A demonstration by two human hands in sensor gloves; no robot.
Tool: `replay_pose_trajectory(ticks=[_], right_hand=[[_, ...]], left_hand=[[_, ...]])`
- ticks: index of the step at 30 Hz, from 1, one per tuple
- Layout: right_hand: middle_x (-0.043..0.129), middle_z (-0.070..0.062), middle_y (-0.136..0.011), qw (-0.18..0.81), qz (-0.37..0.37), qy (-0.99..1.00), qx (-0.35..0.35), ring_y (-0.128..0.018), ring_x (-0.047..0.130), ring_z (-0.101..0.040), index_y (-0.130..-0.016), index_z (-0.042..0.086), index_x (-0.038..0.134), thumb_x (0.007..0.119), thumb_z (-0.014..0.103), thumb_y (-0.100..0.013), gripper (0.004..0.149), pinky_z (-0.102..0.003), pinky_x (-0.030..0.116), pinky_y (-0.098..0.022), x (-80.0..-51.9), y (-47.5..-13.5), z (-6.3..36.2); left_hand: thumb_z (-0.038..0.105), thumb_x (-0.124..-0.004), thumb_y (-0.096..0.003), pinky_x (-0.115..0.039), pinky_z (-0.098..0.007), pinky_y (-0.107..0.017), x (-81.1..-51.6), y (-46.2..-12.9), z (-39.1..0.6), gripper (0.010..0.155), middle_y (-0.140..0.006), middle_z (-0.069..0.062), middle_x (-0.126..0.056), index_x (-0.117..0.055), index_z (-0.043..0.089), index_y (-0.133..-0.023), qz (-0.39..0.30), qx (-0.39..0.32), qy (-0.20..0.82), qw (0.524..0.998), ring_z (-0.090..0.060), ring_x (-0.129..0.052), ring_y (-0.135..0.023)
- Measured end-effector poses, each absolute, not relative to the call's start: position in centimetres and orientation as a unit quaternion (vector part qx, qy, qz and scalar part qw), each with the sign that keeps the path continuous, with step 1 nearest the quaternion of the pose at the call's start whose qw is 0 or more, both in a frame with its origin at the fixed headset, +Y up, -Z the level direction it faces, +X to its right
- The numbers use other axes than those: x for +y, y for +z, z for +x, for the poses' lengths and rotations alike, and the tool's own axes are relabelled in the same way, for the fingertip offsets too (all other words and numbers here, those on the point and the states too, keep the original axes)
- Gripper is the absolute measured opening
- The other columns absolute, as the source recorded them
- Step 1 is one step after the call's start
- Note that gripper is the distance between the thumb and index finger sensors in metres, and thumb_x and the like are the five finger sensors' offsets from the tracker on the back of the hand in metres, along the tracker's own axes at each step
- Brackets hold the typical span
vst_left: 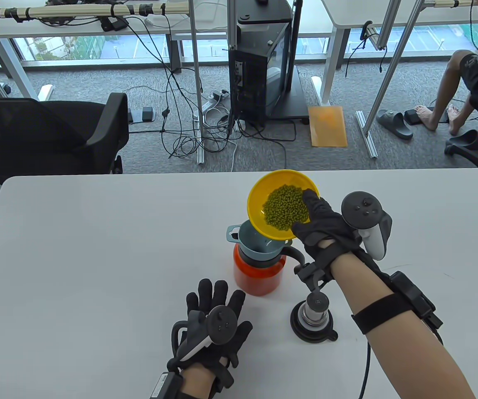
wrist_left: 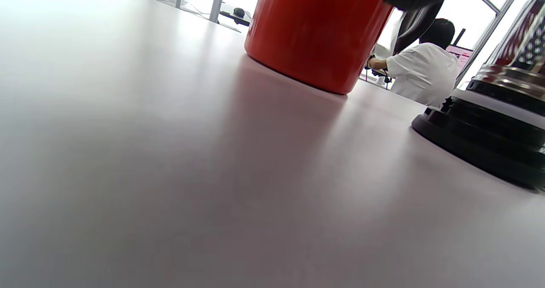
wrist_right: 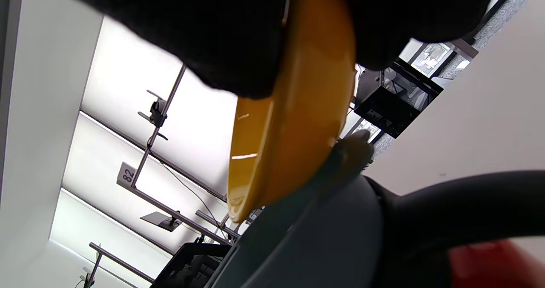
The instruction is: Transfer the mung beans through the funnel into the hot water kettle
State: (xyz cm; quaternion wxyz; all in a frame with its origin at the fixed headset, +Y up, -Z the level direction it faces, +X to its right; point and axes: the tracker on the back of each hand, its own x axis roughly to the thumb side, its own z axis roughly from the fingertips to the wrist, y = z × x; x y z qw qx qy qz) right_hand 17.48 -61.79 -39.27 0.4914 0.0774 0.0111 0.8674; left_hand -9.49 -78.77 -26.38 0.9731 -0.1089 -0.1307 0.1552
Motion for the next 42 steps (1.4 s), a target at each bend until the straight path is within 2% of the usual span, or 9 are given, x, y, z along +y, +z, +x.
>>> replay_pose_trajectory(ticks=[7,11,17,24,42], right_hand=[[0.020,-0.043,-0.098,0.419,0.138,0.897,-0.031,-0.083,0.062,-0.062,-0.108,0.000,0.031,0.096,0.018,-0.039,0.097,-0.067,0.061,-0.055,-61.7,-38.4,16.0],[0.015,-0.042,-0.098,0.405,0.158,0.900,-0.020,-0.083,0.060,-0.062,-0.108,0.000,0.028,0.097,0.020,-0.039,0.101,-0.066,0.060,-0.055,-62.0,-37.9,15.1],[0.013,-0.042,-0.097,0.370,0.181,0.910,-0.039,-0.083,0.059,-0.061,-0.108,-0.001,0.025,0.099,0.024,-0.038,0.106,-0.065,0.061,-0.055,-62.3,-37.3,14.4],[0.011,-0.041,-0.097,0.269,0.226,0.930,-0.106,-0.085,0.057,-0.059,-0.108,-0.001,0.023,0.101,0.028,-0.036,0.110,-0.065,0.060,-0.056,-61.9,-36.5,13.9],[0.006,-0.039,-0.097,0.179,0.236,0.942,-0.155,-0.087,0.053,-0.060,-0.108,0.000,0.019,0.101,0.030,-0.037,0.112,-0.065,0.059,-0.058,-61.7,-36.3,14.1]], left_hand=[[0.061,-0.062,-0.0460,-0.005,-0.067,-0.069,-78.7,-26.3,-9.4,0.078,-0.117,-0.004,-0.009,-0.030,0.034,-0.112,-0.110,-0.132,0.154,0.973,-0.039,0.009,-0.101],[0.061,-0.062,-0.0460,-0.005,-0.067,-0.069,-78.6,-26.3,-9.4,0.079,-0.117,-0.003,-0.009,-0.029,0.034,-0.112,-0.111,-0.133,0.154,0.973,-0.039,0.009,-0.101],[0.061,-0.062,-0.0461,-0.005,-0.067,-0.069,-78.6,-26.2,-9.4,0.078,-0.117,-0.003,-0.008,-0.029,0.034,-0.112,-0.110,-0.133,0.154,0.973,-0.039,0.009,-0.101],[0.061,-0.062,-0.0461,-0.005,-0.067,-0.069,-78.5,-26.2,-9.3,0.079,-0.117,-0.003,-0.008,-0.029,0.034,-0.112,-0.111,-0.135,0.154,0.973,-0.039,0.010,-0.101],[0.061,-0.062,-0.0462,-0.006,-0.067,-0.069,-78.5,-26.2,-9.3,0.079,-0.116,-0.003,-0.008,-0.028,0.034,-0.112,-0.114,-0.134,0.156,0.972,-0.038,0.010,-0.101]])
